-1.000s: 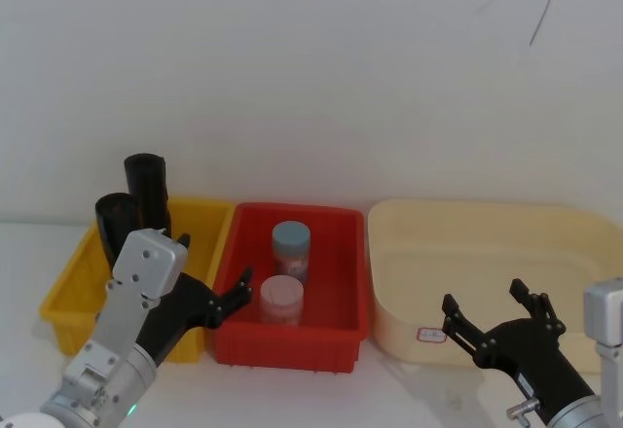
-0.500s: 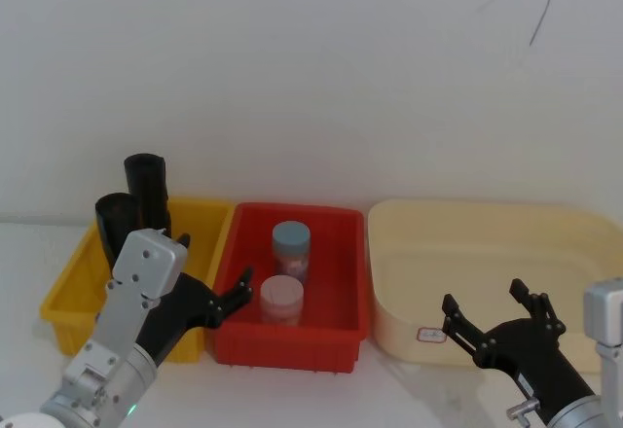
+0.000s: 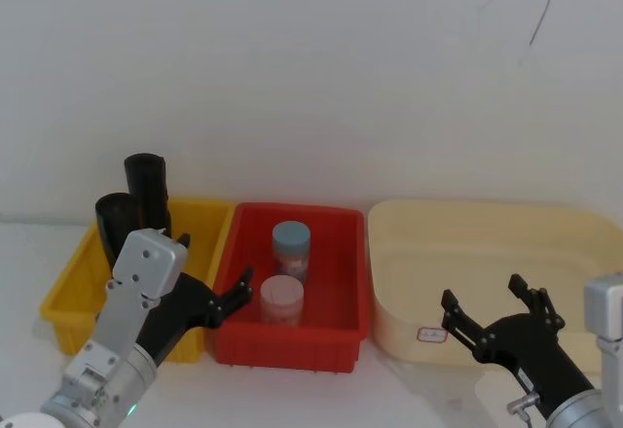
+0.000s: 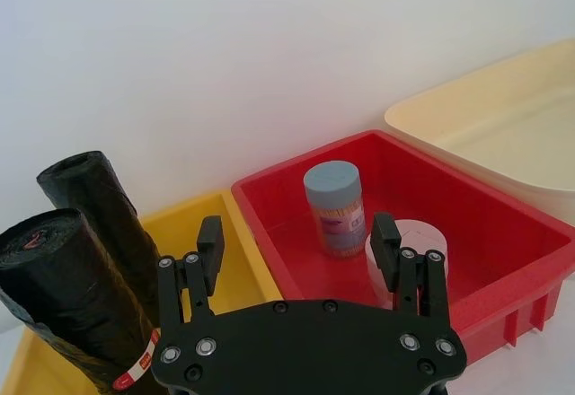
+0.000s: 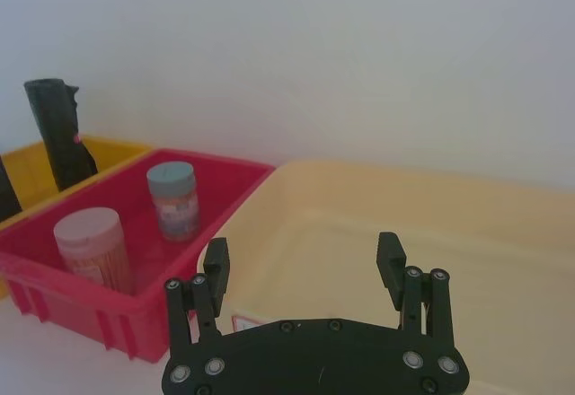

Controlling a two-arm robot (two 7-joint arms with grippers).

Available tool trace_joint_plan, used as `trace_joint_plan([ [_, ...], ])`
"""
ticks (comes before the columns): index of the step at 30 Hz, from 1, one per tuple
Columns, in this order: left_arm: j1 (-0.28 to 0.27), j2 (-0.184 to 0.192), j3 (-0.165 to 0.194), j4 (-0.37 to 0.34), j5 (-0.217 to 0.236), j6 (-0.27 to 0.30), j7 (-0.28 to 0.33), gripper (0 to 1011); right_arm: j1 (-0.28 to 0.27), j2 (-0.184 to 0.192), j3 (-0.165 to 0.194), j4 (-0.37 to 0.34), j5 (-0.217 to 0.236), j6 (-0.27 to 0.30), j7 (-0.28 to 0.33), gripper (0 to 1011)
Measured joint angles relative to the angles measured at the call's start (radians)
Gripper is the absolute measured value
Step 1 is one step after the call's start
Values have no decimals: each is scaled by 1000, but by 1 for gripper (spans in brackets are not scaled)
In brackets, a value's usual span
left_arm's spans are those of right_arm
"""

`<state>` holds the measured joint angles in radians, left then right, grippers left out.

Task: Pick up the garbage bag with the one hand and transfer it to the other hand.

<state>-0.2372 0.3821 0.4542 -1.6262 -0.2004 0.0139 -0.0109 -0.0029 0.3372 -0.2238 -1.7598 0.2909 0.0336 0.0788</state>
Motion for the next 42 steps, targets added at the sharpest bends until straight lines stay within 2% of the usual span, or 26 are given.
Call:
trace_joint_plan([
  [6,0,0,0,0,0,0,0,1001,42,6,3,30,21,-8,49,1002],
  [13,0,0,0,0,0,0,0,1001,115,18,3,80,58,-17,139,1001],
  [25,0,0,0,0,0,0,0,1001,282,35,-24,211,134,-18,327,1001],
  [31,0,0,0,0,0,0,0,1001,387,31,-56,317,175,-13,442,1001],
  [32,0,0,0,0,0,0,0,1001,387,31,-56,317,175,-13,442,1001],
  [35,0,0,0,0,0,0,0,1001,437,24,-74,369,189,-11,490,1001],
  [38,0,0,0,0,0,0,0,1001,500,11,-97,439,206,-9,555,1001],
  [39,0,0,0,0,0,0,0,1001,500,11,-97,439,206,-9,555,1001],
  [42,0,0,0,0,0,0,0,1001,565,-7,-124,518,218,-8,619,1001],
])
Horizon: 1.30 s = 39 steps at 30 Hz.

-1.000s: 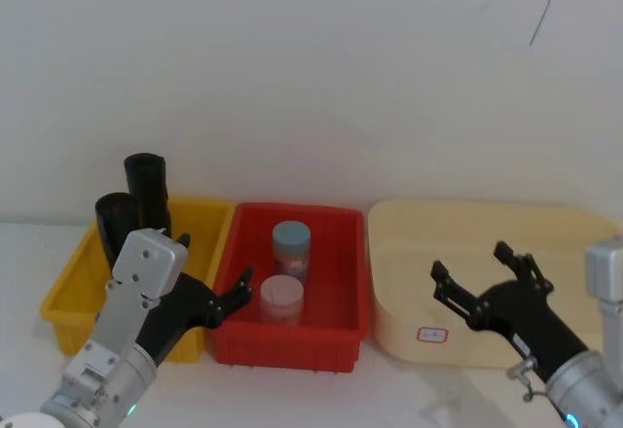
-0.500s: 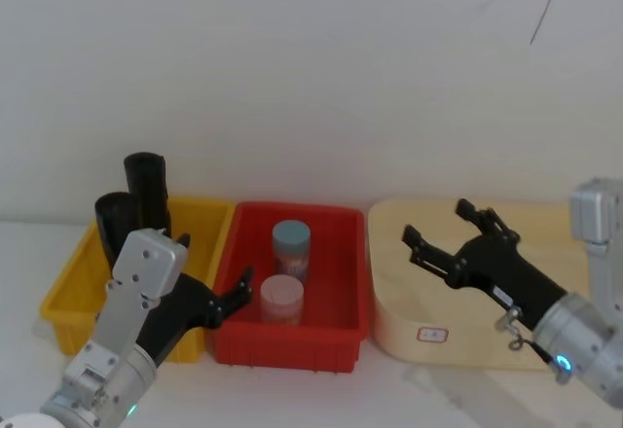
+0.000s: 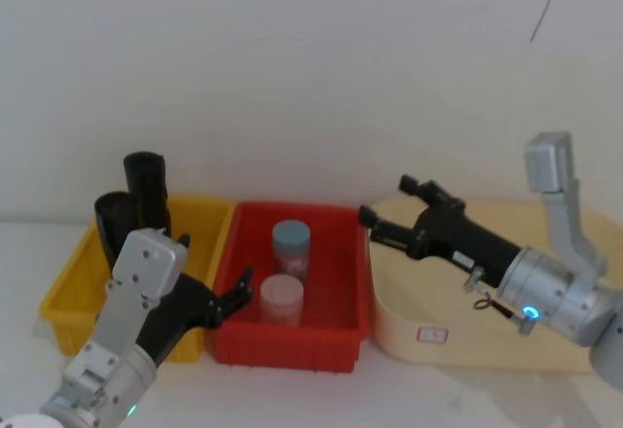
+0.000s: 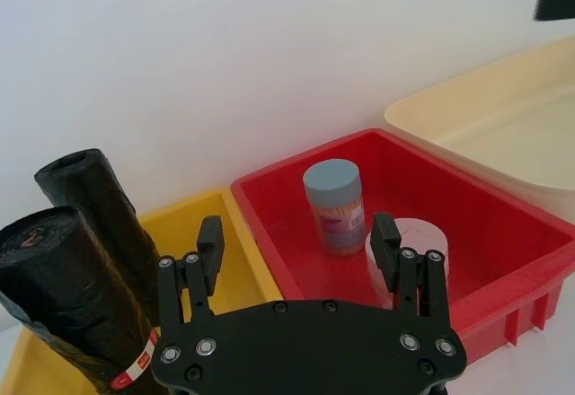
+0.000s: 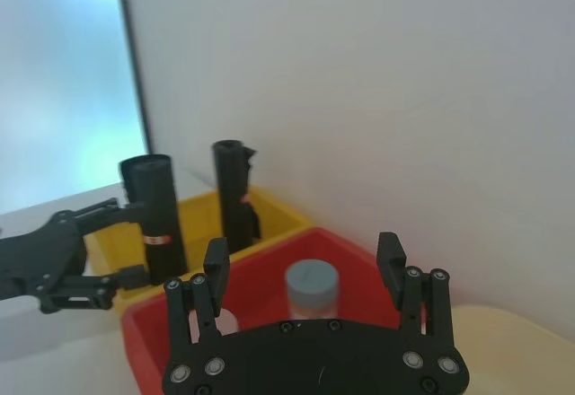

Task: Pick up the garbage bag with the one hand and transfer it to the other hand.

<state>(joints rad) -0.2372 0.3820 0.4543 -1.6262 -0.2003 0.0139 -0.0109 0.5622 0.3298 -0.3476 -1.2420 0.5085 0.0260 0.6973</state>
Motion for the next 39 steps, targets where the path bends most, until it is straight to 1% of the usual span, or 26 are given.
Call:
trace_joint_plan([
  [3,0,0,0,0,0,0,0,1001,37,-12,-15,48,5,0,36,1001],
  [4,0,0,0,0,0,0,0,1001,63,-22,-27,82,9,-1,64,1001],
  [6,0,0,0,0,0,0,0,1001,107,-40,-46,143,11,-3,101,1001],
  [9,0,0,0,0,0,0,0,1001,147,-59,-64,200,13,-8,142,1001],
  [10,0,0,0,0,0,0,0,1001,180,-75,-79,250,13,-13,166,1001],
  [12,0,0,0,0,0,0,0,1001,207,-89,-91,294,13,-18,191,1001],
  [13,0,0,0,0,0,0,0,1001,239,-106,-107,343,11,-25,220,1001],
  [14,0,0,0,0,0,0,0,1001,248,-111,-112,357,10,-28,231,1001],
  [15,0,0,0,0,0,0,0,1001,266,-120,-120,384,9,-30,242,1001],
  [16,0,0,0,0,0,0,0,1001,291,-133,-133,422,3,-35,265,1001],
  [19,0,0,0,0,0,0,0,1001,321,-147,-153,466,-5,-38,290,1001],
  [20,0,0,0,0,0,0,0,1001,341,-156,-167,489,-13,-38,303,1001],
  [21,0,0,0,0,0,0,0,1001,347,-158,-174,496,-16,-38,308,1001],
  [22,0,0,0,0,0,0,0,1001,360,-161,-187,503,-22,-35,315,1001],
  [23,0,0,0,0,0,0,0,1001,360,-161,-187,503,-22,-35,315,1001],
  [25,0,0,0,0,0,0,0,1001,372,-159,-206,500,-34,-20,320,1001],
  [26,0,0,0,0,0,0,0,1001,372,-159,-206,500,-34,-20,320,1001],
  [28,0,0,0,0,0,0,0,1001,375,-149,-219,478,-44,-1,317,1001],
  [29,0,0,0,0,0,0,0,1001,375,-149,-219,478,-44,-1,317,1001],
  [32,0,0,0,0,0,0,0,1001,369,-128,-228,433,-52,22,299,1001],
  [39,0,0,0,0,0,0,0,1001,338,-85,-229,350,-55,60,259,1001],
])
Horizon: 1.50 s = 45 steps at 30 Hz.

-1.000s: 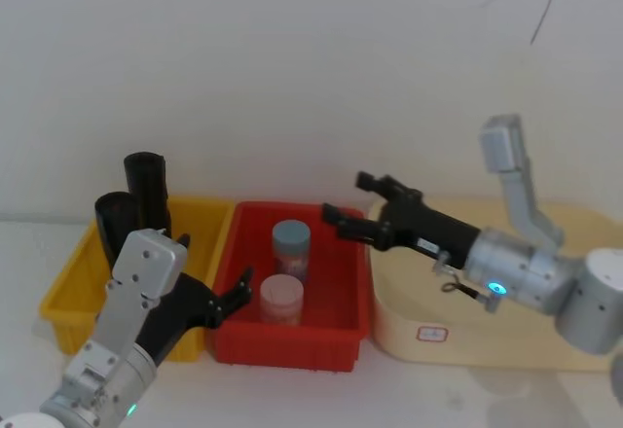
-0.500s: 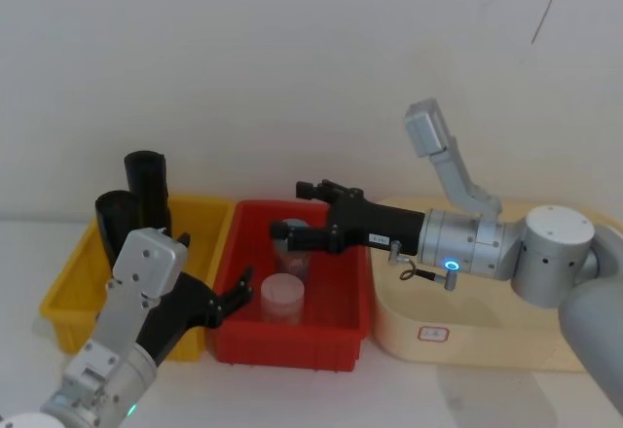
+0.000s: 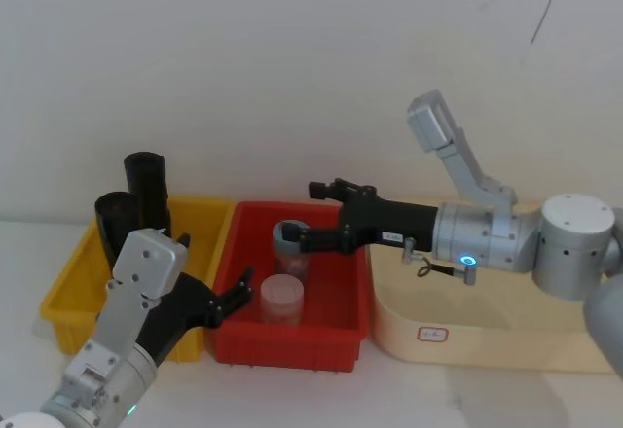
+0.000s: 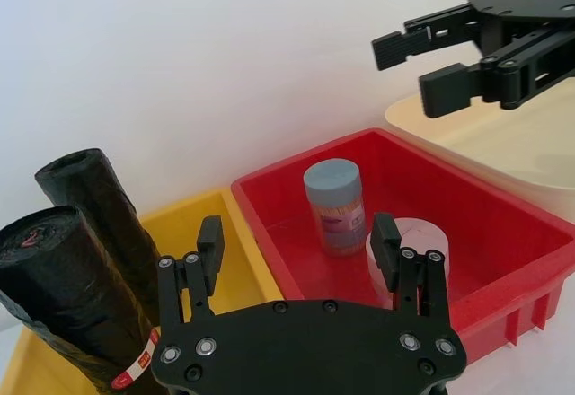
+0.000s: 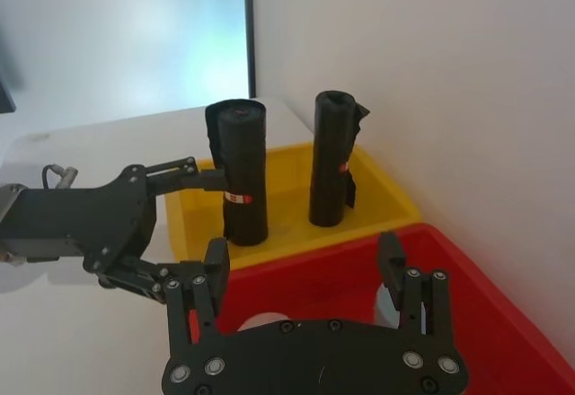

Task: Pick up the garbage bag with the one hand and transfer it to the other hand.

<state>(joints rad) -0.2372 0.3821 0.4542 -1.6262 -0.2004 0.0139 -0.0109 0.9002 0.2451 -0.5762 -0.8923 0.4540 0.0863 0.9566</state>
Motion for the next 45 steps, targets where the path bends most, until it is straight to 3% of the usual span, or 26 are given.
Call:
trace_joint_plan([
  [13,0,0,0,0,0,0,0,1001,-51,39,3,-40,21,25,-28,1001],
  [45,0,0,0,0,0,0,0,1001,-77,43,-58,-27,28,51,-30,1001],
])
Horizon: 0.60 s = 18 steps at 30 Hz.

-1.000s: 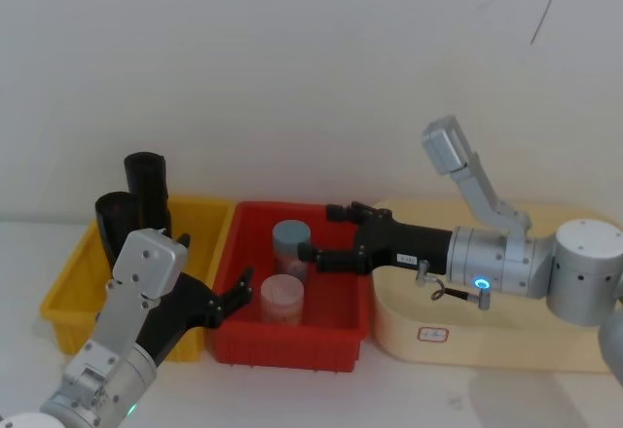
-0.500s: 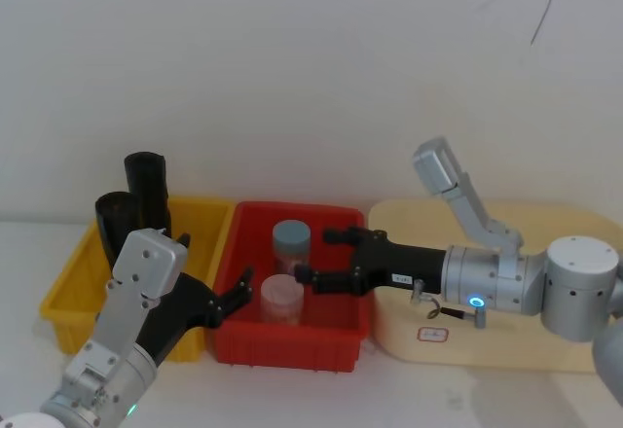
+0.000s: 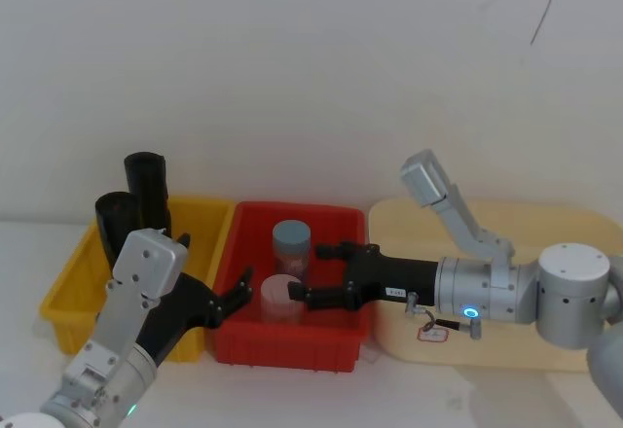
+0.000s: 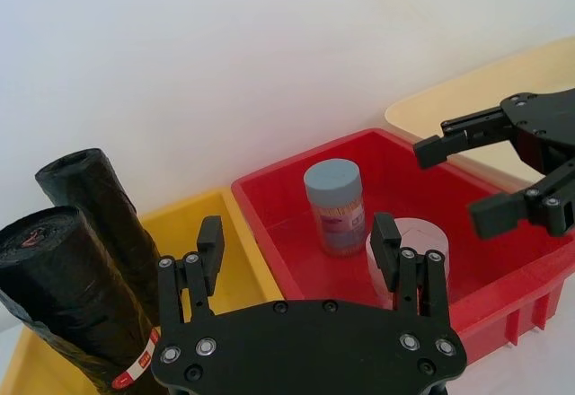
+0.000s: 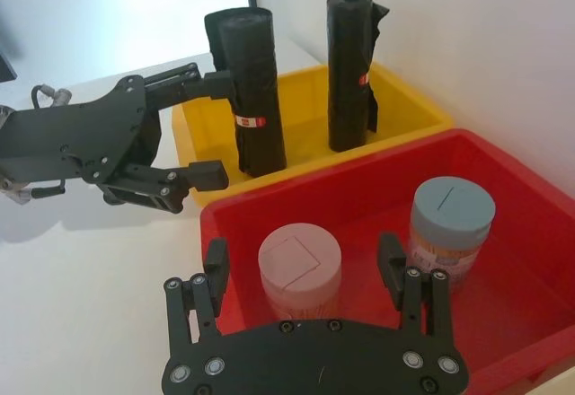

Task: Pick up the garbage bag with the one hand and transfer it to the other hand.

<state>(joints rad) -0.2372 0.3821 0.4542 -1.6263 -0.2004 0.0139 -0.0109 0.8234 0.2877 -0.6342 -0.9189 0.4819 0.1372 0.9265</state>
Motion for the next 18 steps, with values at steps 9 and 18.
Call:
trace_joint_plan([
  [9,0,0,0,0,0,0,0,1001,11,-8,-20,22,-1,3,6,1001],
  [18,0,0,0,0,0,0,0,1001,39,-36,-43,84,-4,-9,27,1001],
])
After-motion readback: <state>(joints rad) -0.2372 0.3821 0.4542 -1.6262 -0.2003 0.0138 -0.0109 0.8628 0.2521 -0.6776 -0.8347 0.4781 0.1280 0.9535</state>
